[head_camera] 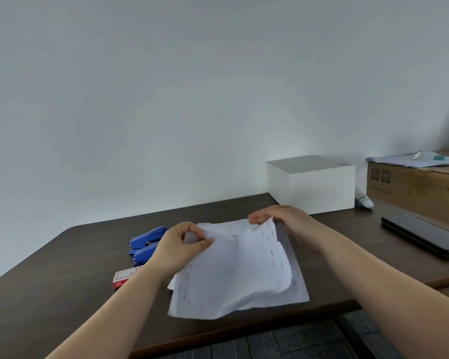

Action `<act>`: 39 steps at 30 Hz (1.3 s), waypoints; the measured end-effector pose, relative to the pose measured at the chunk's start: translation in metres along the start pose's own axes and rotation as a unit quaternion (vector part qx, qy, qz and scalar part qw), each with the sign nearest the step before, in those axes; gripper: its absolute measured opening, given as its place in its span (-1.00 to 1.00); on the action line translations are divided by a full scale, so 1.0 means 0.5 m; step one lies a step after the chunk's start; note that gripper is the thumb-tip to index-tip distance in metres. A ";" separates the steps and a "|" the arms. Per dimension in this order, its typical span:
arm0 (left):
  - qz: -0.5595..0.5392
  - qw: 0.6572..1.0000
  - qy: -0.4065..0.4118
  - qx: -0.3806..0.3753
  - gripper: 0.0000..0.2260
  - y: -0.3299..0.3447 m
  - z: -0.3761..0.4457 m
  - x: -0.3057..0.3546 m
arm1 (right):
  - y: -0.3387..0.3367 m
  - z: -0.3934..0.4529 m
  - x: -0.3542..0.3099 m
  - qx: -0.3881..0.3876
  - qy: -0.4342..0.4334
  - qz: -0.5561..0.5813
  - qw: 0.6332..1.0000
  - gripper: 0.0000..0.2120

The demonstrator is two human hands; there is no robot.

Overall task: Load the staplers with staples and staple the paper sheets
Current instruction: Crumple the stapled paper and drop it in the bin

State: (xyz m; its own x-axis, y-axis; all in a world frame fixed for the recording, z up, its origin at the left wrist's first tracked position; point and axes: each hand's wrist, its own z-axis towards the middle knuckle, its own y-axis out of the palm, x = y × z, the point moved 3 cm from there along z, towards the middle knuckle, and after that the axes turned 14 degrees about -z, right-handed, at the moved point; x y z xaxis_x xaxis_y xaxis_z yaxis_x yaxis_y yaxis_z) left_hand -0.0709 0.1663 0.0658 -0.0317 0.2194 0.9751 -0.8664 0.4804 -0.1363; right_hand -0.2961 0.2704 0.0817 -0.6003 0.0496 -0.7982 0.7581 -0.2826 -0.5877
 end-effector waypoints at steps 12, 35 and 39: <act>0.002 0.997 0.073 -0.030 -0.69 0.055 -0.039 0.042 | 0.006 -0.076 -0.057 -0.041 -0.011 -0.296 0.954 -0.45; 0.335 0.841 0.239 -0.351 -0.87 0.479 -0.231 -0.044 | -0.023 -0.405 0.497 -0.112 0.245 -0.238 0.933 -0.94; 0.337 0.826 0.217 -0.397 -0.84 0.539 -0.224 -0.101 | 0.013 -0.403 0.573 -0.131 0.262 -0.228 0.929 -0.96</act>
State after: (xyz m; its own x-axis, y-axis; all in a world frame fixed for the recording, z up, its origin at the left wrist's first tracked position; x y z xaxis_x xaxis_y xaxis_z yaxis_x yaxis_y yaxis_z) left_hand -0.2471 0.3799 -0.0400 -0.0436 0.8646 0.5007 -0.1204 0.4929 -0.8617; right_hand -0.4116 0.4759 -0.1773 -0.7202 0.5854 -0.3722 0.5317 0.1212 -0.8382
